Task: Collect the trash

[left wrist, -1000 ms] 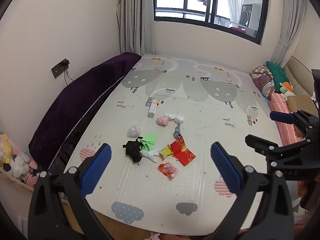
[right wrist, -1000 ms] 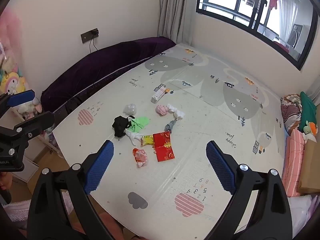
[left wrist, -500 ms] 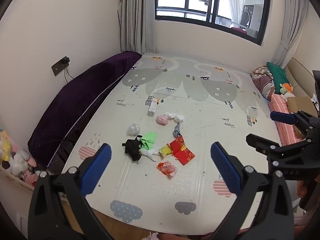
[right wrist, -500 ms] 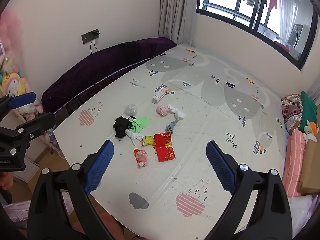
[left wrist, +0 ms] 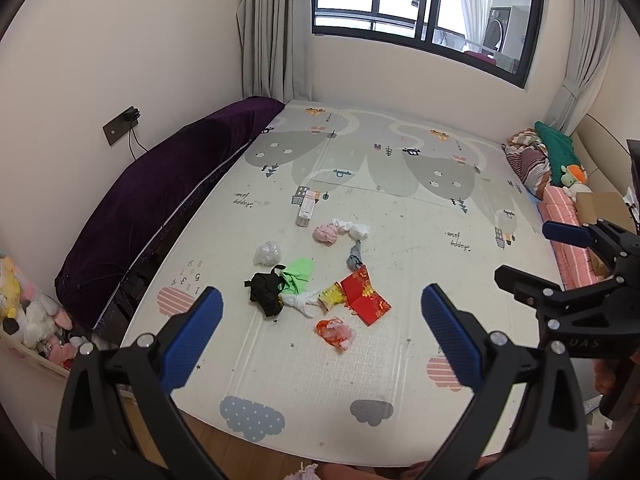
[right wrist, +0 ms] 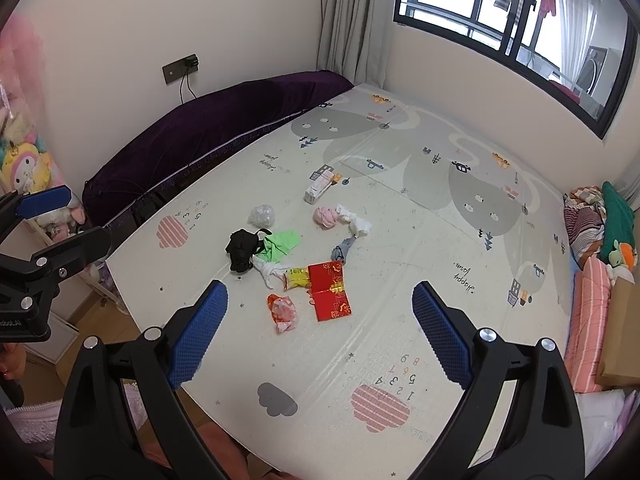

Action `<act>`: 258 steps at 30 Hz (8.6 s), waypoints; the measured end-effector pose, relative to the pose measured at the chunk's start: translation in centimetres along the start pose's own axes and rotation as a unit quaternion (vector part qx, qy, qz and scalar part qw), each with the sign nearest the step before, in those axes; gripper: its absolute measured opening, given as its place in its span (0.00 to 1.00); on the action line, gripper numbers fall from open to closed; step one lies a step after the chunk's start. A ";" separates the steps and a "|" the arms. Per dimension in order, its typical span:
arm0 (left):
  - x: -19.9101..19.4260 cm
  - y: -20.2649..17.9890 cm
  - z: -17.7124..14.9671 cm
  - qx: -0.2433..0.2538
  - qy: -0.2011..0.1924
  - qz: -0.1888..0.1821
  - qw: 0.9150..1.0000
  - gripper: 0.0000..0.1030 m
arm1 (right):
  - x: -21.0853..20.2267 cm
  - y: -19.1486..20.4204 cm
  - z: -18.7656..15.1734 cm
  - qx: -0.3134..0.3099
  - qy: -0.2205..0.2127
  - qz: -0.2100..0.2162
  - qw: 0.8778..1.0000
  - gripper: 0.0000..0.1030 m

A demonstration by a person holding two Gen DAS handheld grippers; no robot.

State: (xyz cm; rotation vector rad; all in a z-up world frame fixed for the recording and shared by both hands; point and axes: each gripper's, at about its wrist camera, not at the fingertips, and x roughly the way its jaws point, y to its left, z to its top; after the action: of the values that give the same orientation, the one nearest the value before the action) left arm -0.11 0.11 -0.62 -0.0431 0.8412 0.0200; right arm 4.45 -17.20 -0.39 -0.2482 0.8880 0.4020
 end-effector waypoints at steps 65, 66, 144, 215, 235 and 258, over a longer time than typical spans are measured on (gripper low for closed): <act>49.8 13.0 -11.9 -0.113 0.123 0.047 0.985 0.95 | 55.0 -2.4 -9.0 -0.083 0.094 0.054 0.991 0.91; 49.9 13.0 -11.9 -0.113 0.123 0.046 0.985 0.95 | 55.1 -2.3 -9.0 -0.084 0.097 0.056 0.990 0.91; 32.1 10.5 -9.0 -0.088 0.095 -0.021 0.991 0.50 | 36.1 8.3 -7.2 -0.077 0.049 0.210 0.973 0.56; 2.8 -42.6 -5.1 0.272 -0.029 -0.404 0.873 0.54 | -14.6 -30.9 -33.0 0.292 -0.097 -0.168 0.937 0.07; 4.8 -66.7 -16.7 0.410 0.078 -0.478 0.773 0.54 | -21.7 -43.8 -52.1 0.474 -0.064 -0.264 0.838 0.07; 8.5 -66.3 -17.3 0.421 0.092 -0.421 0.798 0.76 | -17.7 -47.2 -50.7 0.473 -0.049 -0.241 0.846 0.54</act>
State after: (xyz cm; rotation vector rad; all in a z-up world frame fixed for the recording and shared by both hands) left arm -5.06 -66.87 -16.45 0.4337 0.9005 -1.2242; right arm -20.30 -82.63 -15.18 0.4630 0.7945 -0.5113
